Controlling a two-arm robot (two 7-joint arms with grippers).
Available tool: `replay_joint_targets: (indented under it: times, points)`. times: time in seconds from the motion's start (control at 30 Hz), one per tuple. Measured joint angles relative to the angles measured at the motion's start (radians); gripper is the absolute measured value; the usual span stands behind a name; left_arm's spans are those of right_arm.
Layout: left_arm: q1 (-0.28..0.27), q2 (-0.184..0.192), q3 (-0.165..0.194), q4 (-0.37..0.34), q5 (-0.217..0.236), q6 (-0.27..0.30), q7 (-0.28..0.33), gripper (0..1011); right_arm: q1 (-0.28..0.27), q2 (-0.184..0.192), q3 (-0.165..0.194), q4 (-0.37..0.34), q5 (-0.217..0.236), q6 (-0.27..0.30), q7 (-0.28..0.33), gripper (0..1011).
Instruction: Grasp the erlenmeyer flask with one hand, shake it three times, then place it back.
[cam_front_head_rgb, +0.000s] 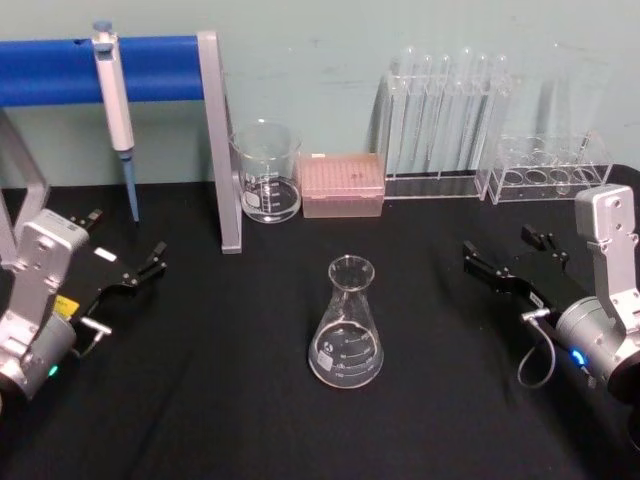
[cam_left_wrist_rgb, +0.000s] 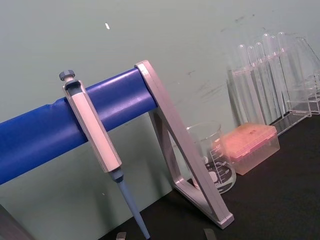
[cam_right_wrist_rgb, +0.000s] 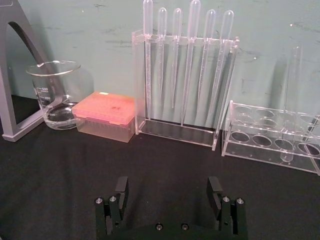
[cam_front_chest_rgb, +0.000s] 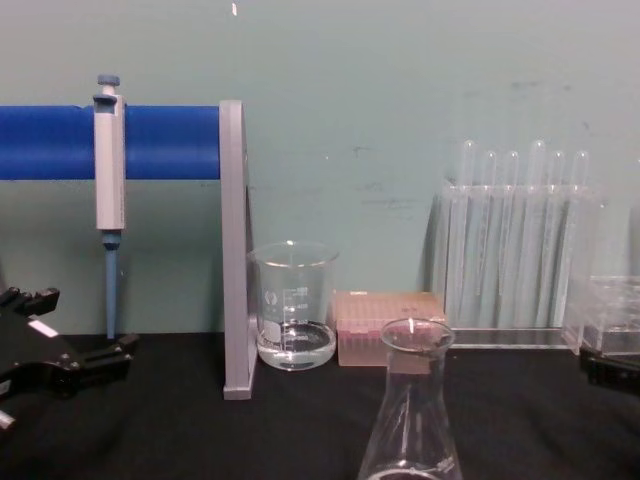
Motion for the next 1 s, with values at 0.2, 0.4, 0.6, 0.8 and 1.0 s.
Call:
replay_joint_targets:
  times: [0.2, 0.4, 0.6, 0.8, 1.0]
  points:
    - [0.0, 0.0, 0.0, 0.0, 0.0, 0.0, 0.0, 1001, 0.0, 0.0, 0.0, 0.0, 0.001, 0.0, 0.0, 1000]
    - [0.0, 0.0, 0.0, 0.0, 0.0, 0.0, 0.0, 1001, 0.0, 0.0, 0.0, 0.0, 0.001, 0.0, 0.0, 1000]
    - [0.0, 0.0, 0.0, 0.0, 0.0, 0.0, 0.0, 1001, 0.0, 0.0, 0.0, 0.0, 0.001, 0.0, 0.0, 1000]
    - [0.0, 0.0, 0.0, 0.0, 0.0, 0.0, 0.0, 1001, 0.0, 0.0, 0.0, 0.0, 0.001, 0.0, 0.0, 1000]
    - [0.0, 0.0, 0.0, 0.0, 0.0, 0.0, 0.0, 1001, 0.0, 0.0, 0.0, 0.0, 0.001, 0.0, 0.0, 1000]
